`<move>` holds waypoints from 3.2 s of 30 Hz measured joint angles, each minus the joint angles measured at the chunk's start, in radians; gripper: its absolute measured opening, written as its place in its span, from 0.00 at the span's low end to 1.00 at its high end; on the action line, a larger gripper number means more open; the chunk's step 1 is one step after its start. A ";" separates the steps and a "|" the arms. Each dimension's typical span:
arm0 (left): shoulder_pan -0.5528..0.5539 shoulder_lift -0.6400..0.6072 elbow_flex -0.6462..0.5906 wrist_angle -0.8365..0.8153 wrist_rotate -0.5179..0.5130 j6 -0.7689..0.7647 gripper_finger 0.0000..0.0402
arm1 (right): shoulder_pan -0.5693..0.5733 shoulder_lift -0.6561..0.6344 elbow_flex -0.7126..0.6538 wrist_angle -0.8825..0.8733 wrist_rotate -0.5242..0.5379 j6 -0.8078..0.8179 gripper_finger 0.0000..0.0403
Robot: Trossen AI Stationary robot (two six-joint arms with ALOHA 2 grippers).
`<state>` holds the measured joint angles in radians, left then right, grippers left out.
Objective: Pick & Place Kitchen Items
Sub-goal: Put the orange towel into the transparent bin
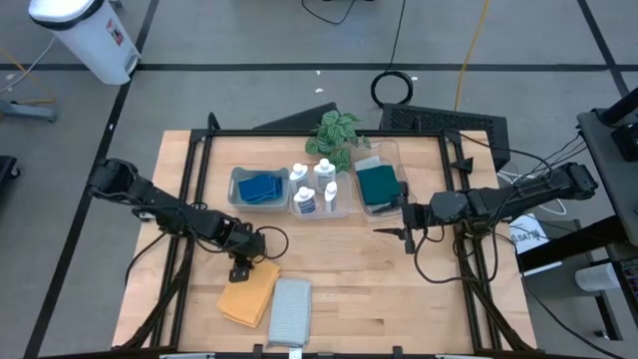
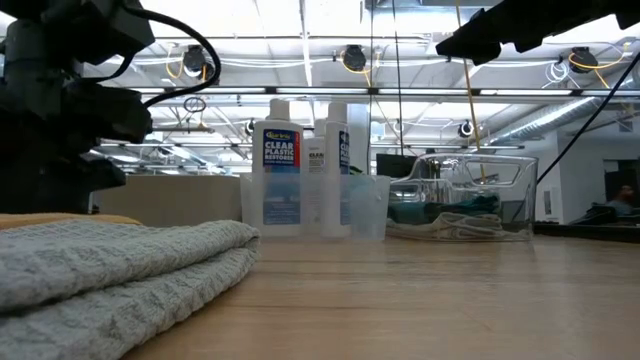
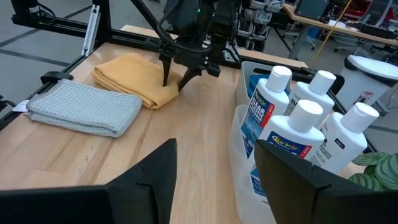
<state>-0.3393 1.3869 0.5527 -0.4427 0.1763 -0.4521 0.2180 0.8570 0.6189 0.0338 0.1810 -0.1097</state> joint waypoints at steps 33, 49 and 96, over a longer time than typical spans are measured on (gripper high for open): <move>-0.072 0.017 0.475 -0.019 -0.894 0.367 0.04 | 0.000 0.073 -0.001 0.127 0.016 0.011 0.46; -0.015 0.256 0.605 0.317 -0.940 0.564 0.04 | 0.143 0.171 0.146 0.141 0.218 0.025 0.46; 0.017 0.340 0.797 0.339 -0.745 0.449 0.59 | 0.011 0.630 0.796 -1.035 -0.019 0.251 0.01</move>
<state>-0.3225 1.7273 1.3499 -0.1036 -0.5682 -0.0032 0.2290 1.4868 1.4151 -1.0010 0.1616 0.1412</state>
